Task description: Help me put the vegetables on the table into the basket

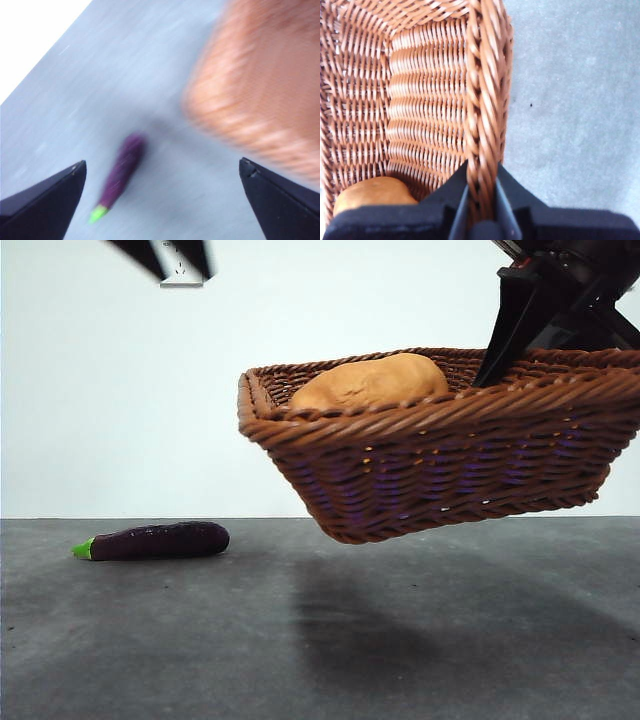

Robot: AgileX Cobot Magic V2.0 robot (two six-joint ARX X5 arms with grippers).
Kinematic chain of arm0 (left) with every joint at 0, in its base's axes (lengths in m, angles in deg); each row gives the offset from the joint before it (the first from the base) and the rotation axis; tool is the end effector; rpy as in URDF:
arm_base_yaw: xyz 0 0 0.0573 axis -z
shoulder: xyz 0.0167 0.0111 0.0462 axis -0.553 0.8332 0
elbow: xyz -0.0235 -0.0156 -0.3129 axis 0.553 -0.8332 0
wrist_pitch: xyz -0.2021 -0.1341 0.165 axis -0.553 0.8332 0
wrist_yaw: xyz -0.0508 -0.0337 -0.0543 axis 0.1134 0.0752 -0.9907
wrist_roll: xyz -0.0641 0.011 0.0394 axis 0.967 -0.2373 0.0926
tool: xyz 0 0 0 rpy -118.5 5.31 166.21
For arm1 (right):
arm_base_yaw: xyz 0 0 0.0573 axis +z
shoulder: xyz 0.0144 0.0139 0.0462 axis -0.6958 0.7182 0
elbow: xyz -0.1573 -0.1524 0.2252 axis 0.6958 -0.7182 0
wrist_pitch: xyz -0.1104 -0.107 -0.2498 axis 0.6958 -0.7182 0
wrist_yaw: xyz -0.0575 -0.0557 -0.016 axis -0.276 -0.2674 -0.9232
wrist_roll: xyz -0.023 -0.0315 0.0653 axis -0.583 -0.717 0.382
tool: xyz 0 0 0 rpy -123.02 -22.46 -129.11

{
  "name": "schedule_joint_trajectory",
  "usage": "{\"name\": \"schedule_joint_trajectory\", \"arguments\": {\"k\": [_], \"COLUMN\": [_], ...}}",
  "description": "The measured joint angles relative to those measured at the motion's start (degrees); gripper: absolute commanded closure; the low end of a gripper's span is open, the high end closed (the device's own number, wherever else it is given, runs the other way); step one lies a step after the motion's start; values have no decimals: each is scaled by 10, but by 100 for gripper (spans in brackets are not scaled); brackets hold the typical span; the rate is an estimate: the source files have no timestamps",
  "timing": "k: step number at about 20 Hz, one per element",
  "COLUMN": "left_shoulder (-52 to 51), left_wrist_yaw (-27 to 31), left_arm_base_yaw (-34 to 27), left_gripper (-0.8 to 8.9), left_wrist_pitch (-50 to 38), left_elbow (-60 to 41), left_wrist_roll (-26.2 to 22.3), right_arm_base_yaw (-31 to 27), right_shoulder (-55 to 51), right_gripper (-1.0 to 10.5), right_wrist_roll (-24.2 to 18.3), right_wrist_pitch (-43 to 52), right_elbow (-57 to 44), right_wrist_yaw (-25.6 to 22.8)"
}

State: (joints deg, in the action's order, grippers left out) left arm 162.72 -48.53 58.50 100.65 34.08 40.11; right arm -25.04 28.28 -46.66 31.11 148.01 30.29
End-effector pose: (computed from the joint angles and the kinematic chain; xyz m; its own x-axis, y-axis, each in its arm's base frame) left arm 0.2994 -0.1408 0.4119 0.6686 -0.3384 -0.6621 0.6641 0.6724 0.3269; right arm 0.2787 0.1225 0.2990 0.4016 0.5692 -0.7175 -0.3566 0.8188 0.4500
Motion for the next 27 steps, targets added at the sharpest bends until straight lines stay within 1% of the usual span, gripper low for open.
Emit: {"name": "schedule_joint_trajectory", "arguments": {"k": [2, 4, 6, 8, 12, 14, 16, 20, 27], "left_shoulder": [29, 70, 120, 180, 278, 318, 353, 413, 453], "left_wrist_yaw": [-9, -22, -37, -37, -37, -43, -71, -103, -117], "left_arm_base_yaw": [-55, -81, -94, -104, -127, -137, -144, -145, -148], "left_gripper": [281, 281, 281, 281, 281, 281, 281, 281, 281], "left_wrist_pitch": [-2, -26, -49, -75, -129, -129, -125, -116, -124], "left_elbow": [0, 0, 0, 0, 1, 26, 66, 122, 127], "left_wrist_roll": [-38, -70, -102, -133, -173, -184, -187, -188, -193], "right_arm_base_yaw": [0, 0, 0, -5, -29, -39, -42, -42, -42], "right_shoulder": [0, 0, 0, 0, 0, 0, 0, 0, 0], "right_gripper": [955, 955, 955, 955, 955, 955, 955, 955, 955], "right_wrist_roll": [-12, -23, -31, -40, -54, -59, -65, -68, -67], "right_wrist_pitch": [0, 1, 7, 9, 8, 9, 9, 12, 21], "right_elbow": [0, 0, 0, 0, 0, 0, 0, 0, 0], "right_wrist_yaw": [2, 11, 12, 14, 34, 33, 32, 33, 33]}}
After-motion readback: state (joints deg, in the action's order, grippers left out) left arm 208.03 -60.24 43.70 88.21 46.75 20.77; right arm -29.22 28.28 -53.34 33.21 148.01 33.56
